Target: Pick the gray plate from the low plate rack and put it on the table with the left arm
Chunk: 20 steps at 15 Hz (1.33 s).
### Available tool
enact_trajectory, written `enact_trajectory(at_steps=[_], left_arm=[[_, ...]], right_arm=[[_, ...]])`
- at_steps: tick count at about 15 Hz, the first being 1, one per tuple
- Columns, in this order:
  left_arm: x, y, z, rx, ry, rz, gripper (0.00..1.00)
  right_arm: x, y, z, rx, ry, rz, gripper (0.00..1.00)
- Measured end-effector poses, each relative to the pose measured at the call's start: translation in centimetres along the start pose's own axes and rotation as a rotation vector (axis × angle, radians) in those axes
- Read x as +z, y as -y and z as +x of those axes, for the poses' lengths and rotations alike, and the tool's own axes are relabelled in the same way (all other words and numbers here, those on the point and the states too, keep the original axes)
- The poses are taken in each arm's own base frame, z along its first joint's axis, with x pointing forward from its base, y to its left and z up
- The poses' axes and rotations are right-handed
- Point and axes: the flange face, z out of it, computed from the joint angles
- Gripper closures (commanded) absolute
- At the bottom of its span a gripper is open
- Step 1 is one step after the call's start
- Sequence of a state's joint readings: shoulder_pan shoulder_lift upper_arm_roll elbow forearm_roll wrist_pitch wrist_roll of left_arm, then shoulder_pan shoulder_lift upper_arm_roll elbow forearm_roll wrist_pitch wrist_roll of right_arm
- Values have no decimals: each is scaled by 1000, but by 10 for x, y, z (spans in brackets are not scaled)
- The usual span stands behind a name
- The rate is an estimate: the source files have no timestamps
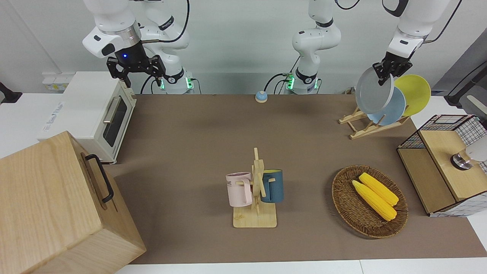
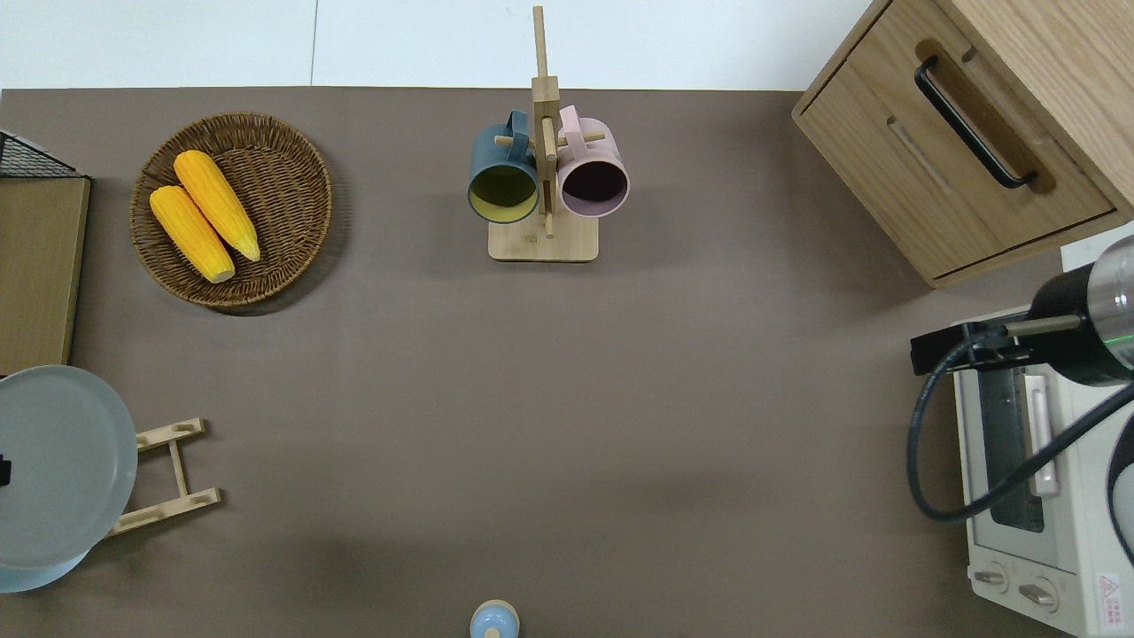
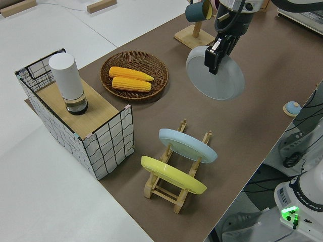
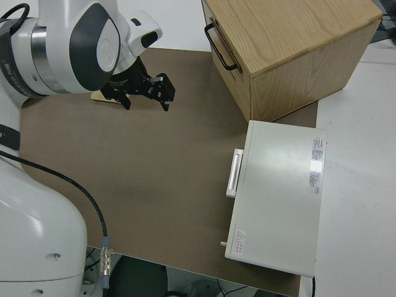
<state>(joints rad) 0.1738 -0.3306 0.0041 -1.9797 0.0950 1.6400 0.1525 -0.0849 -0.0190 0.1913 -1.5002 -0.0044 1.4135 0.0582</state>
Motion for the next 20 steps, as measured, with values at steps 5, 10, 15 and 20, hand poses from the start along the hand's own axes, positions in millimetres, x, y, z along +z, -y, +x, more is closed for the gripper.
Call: enact_trajectory(at_steps=[5,10,15,20], left_arm=[[-2,-7,-2,-21,12,-90,1000],[4,-16,-6,-86,56,-254,1000],[29,-31,0,-98,119,-394,1000],[66,-45,1,-110,195,-489,1000]], right_arm=[[0,0,0,0,0,0,13],[0,0,0,0,0,0,11],[0,0,0,0,0,0,11],[0,0,0,0,0,0,11]])
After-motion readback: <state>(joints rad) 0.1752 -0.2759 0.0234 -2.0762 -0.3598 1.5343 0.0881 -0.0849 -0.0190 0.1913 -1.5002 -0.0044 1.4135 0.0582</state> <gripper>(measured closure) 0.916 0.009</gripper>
